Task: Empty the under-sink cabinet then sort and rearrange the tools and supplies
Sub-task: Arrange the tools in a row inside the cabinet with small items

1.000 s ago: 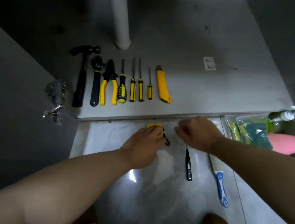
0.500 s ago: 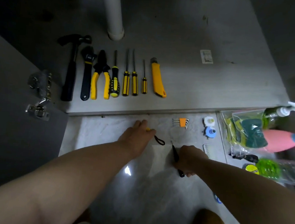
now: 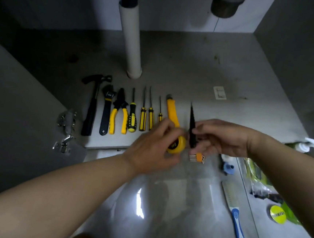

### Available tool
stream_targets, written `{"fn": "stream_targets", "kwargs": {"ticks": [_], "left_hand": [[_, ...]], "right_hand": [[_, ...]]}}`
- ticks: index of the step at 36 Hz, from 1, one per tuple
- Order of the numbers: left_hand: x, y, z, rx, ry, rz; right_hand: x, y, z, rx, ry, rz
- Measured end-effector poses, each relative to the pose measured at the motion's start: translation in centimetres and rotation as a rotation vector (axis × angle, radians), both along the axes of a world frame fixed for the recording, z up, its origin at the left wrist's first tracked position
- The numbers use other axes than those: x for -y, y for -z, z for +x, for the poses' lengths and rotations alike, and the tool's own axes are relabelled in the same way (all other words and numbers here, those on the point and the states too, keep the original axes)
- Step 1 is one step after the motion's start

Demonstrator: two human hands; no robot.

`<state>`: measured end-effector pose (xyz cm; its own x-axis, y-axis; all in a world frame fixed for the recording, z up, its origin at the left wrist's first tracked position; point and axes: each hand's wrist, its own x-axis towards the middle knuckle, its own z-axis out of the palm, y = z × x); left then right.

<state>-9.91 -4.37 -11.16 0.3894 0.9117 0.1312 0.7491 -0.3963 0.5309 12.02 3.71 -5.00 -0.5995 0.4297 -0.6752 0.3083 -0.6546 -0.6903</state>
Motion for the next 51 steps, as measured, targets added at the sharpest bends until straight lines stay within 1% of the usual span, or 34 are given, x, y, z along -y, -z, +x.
{"fn": "stream_targets", "kwargs": {"ticks": [1,3,5,6,8,11,13,16,18,22,26,29,32,36,39,41,47,51], "left_hand": [[-1.1,-0.5,-0.2,0.030,-0.058,0.011],[-3.5,-1.4,-0.7,0.102,-0.158,0.018],[-6.1,-1.8,-1.1,0.176,-0.232,0.023],[-7.4,-1.9,-1.3,0.202,-0.268,0.021],[-9.8,-1.9,-1.7,0.205,-0.348,-0.012],[-13.1,-1.5,-2.4,0.133,-0.439,-0.102],[-14.7,-1.0,-2.8,0.088,-0.448,-0.150],[-16.6,-0.2,-3.2,0.005,-0.422,-0.196],[-17.6,0.2,-3.3,-0.064,-0.402,-0.204],[-19.0,0.7,-2.9,-0.102,-0.360,-0.223],[-19.6,1.2,-2.8,-0.150,-0.327,-0.204],[-19.5,1.2,-2.8,-0.127,-0.308,-0.195],[-19.1,0.8,-2.6,-0.103,-0.297,-0.196],[-17.9,0.3,-2.5,-0.064,-0.356,-0.181],[-16.4,0.3,-3.3,-0.122,-0.450,-0.136],[-15.0,0.3,-4.0,-0.157,-0.465,-0.138],[-10.4,-0.2,-5.1,-0.211,-0.421,-0.120],[-8.2,-0.3,-4.9,-0.347,-0.338,-0.133]], "right_hand": [[-0.6,-0.1,0.0,-0.047,0.106,0.004],[-2.0,-0.1,0.1,-0.072,0.258,0.061],[-3.2,0.2,-0.1,-0.048,0.328,0.143],[-3.8,0.4,-0.3,-0.007,0.339,0.186],[-4.7,1.2,-0.6,0.142,0.316,0.313],[-5.9,2.7,-1.2,0.389,0.267,0.514],[-6.8,3.8,-1.6,0.553,0.250,0.647],[-7.9,5.1,-2.0,0.812,0.126,0.903],[-7.9,5.6,-2.4,0.878,0.138,0.968],[-6.3,6.5,-2.8,0.838,0.178,0.993],[-4.0,7.3,-3.2,0.792,0.133,1.057],[-2.7,7.8,-3.5,0.821,0.093,1.089],[-1.9,8.0,-3.4,0.807,0.106,1.108],[-1.4,7.7,-3.1,0.771,0.113,1.104],[-0.6,7.4,-2.6,0.765,0.141,1.176],[0.2,7.5,-2.3,0.729,0.157,1.226],[1.6,8.0,-2.2,0.644,0.114,1.337],[1.6,7.7,-2.8,0.649,0.115,1.420]]}}
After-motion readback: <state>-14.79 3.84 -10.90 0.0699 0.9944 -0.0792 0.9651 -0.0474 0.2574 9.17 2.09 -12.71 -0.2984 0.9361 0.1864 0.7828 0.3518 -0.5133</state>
